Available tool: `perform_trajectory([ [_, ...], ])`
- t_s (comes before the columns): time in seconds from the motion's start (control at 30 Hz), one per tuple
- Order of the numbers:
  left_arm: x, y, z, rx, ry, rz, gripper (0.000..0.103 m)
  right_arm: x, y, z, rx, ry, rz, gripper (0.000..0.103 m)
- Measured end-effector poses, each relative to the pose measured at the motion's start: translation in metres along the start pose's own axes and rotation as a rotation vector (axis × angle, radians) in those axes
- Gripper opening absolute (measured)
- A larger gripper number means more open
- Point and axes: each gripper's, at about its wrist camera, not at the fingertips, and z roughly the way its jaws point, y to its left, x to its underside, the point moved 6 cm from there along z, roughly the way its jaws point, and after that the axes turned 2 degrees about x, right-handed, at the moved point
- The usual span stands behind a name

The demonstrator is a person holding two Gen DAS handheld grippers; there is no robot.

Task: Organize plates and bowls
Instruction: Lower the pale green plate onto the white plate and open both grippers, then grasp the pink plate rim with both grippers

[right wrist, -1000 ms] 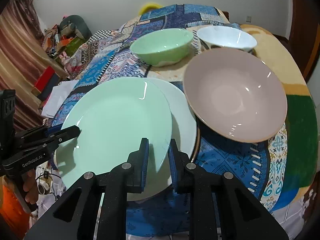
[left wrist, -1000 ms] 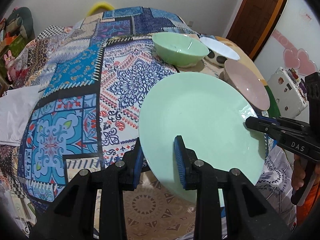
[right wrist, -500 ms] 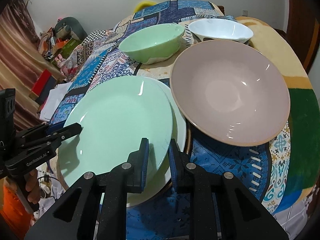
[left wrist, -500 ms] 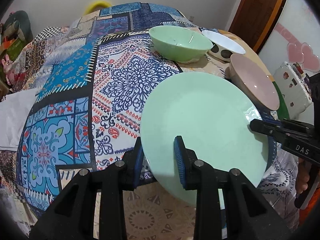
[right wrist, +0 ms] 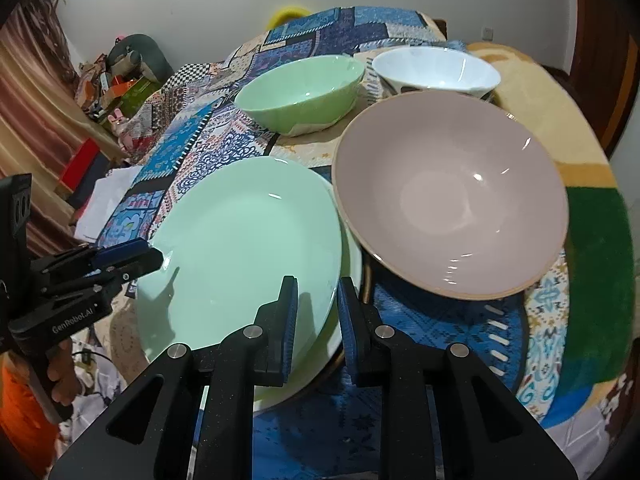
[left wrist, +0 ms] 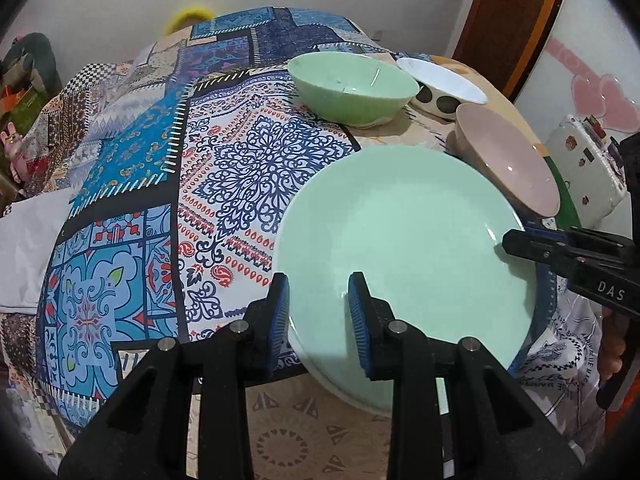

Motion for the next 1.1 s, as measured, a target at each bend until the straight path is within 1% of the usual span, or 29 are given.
perform_trajectory([
  [0.13, -0.003, 0.001, -0.006, -0.006, -0.012, -0.016, 0.030, -0.002, -0.003, -0.013, 0.027, -0.023, -0.031, 0.021],
  [0.2, -0.005, 0.000, -0.011, 0.007, -0.015, -0.026, 0.031, -0.005, -0.005, -0.023, 0.040, -0.047, -0.045, 0.022],
  [0.27, -0.009, -0.002, -0.018, 0.008, -0.031, -0.026, 0.037, -0.009, -0.009, -0.032, 0.041, -0.070, -0.040, 0.023],
  [0.3, -0.012, -0.004, -0.022, 0.005, -0.042, -0.023, 0.039, -0.012, -0.011, -0.036, 0.040, -0.082, -0.036, 0.025],
  [0.37, -0.018, -0.010, -0.030, 0.008, -0.066, -0.016, 0.046, -0.018, -0.016, -0.044, 0.045, -0.110, -0.025, 0.029],
  [0.43, -0.026, -0.016, -0.039, 0.011, -0.097, -0.008, 0.049, -0.024, -0.020, -0.052, 0.058, -0.139, -0.020, 0.038],
  [0.47, -0.031, -0.021, -0.045, 0.011, -0.115, 0.000, 0.052, -0.026, -0.023, -0.056, 0.066, -0.157, -0.017, 0.041],
  [0.5, -0.035, -0.025, -0.049, 0.016, -0.133, 0.007, 0.054, -0.030, -0.027, -0.061, 0.080, -0.179, -0.013, 0.046],
  [0.53, -0.040, -0.030, -0.053, 0.022, -0.150, 0.014, 0.058, -0.032, -0.029, -0.064, 0.087, -0.191, -0.010, 0.050],
  [0.63, -0.055, -0.046, -0.062, 0.032, -0.190, 0.037, 0.065, -0.040, -0.041, -0.073, 0.109, -0.228, 0.009, 0.057],
  [0.67, -0.059, -0.049, -0.063, 0.032, -0.199, 0.044, 0.070, -0.042, -0.045, -0.075, 0.114, -0.236, 0.016, 0.059],
  [0.7, -0.064, -0.055, -0.064, 0.036, -0.211, 0.051, 0.072, -0.044, -0.051, -0.077, 0.124, -0.247, 0.025, 0.061],
  [0.77, -0.072, -0.062, -0.064, 0.046, -0.226, 0.060, 0.082, -0.047, -0.059, -0.080, 0.150, -0.263, 0.036, 0.065],
  [0.8, -0.075, -0.066, -0.063, 0.051, -0.232, 0.063, 0.083, -0.048, -0.064, -0.080, 0.165, -0.270, 0.041, 0.067],
  [0.9, -0.086, -0.077, -0.054, 0.062, -0.231, 0.074, 0.085, -0.051, -0.076, -0.078, 0.175, -0.270, 0.058, 0.068],
  [1.0, -0.095, -0.087, -0.040, 0.073, -0.215, 0.082, 0.085, -0.052, -0.088, -0.071, 0.190, -0.262, 0.078, 0.068],
  [1.1, -0.101, -0.095, -0.021, 0.067, -0.193, 0.090, 0.085, -0.051, -0.097, -0.065, 0.195, -0.248, 0.094, 0.068],
])
